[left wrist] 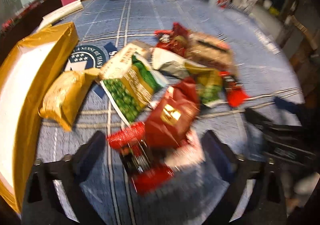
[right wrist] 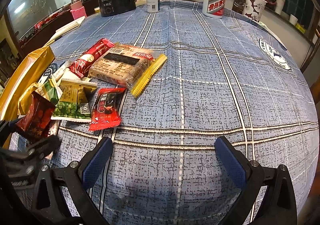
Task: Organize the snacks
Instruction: 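Grasp the red foil candy bag with the left tool while the right tool grasps a yellow wafer packet, then carry both packets over the white-lined tray and open both tools to drop them, then grasp a small red candy packet with the left tool while the right grasps a red black-label packet, then carry both red packets into the tray and open both tools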
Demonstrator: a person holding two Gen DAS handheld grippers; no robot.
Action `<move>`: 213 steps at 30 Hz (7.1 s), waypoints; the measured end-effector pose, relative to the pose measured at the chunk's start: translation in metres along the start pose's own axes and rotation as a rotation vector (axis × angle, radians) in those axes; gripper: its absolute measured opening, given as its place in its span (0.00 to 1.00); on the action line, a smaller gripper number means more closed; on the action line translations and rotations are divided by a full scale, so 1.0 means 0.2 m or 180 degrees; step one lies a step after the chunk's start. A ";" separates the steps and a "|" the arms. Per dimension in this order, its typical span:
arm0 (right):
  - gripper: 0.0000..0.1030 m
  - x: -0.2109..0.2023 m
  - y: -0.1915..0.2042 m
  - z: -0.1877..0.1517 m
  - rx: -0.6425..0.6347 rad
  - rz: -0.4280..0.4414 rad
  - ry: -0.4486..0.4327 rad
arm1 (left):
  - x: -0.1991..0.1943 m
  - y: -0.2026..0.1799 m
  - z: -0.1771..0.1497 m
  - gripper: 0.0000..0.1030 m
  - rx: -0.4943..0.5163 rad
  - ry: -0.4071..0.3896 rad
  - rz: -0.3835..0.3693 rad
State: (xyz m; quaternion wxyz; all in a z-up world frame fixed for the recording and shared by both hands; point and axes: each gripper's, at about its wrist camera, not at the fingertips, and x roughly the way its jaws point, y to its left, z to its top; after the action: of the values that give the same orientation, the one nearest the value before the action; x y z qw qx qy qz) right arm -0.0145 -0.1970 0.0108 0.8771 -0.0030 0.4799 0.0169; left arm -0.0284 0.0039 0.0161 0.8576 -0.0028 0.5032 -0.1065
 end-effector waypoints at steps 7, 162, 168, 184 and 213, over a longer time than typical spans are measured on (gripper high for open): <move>0.74 -0.09 0.01 -0.03 -0.0027 -0.0058 -0.0116 | -0.54 0.16 -0.14 0.89 0.0028 -0.1099 -0.0203; 0.74 -0.28 0.09 -0.01 0.0485 0.0979 -0.0678 | -0.69 0.52 -0.32 0.70 -0.0687 -0.1037 -0.0662; 0.68 -0.03 0.20 0.10 0.0314 0.0659 -0.0402 | -0.62 0.36 -0.31 0.70 -0.0308 -0.0918 -0.0675; 0.48 0.05 0.26 0.13 0.0136 0.0557 -0.0338 | -0.22 0.10 -0.20 0.66 0.0186 -0.0467 -0.0212; 0.23 -0.31 0.45 0.17 0.0096 0.1722 -0.0635 | -0.71 0.72 -0.04 0.24 -0.0400 -0.1128 -0.0291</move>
State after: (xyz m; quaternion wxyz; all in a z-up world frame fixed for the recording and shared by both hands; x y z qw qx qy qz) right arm -0.0223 -0.1084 0.0816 0.8836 0.1398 0.3748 0.2434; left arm -0.0772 0.1709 0.1188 0.9251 -0.0980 0.3494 -0.1115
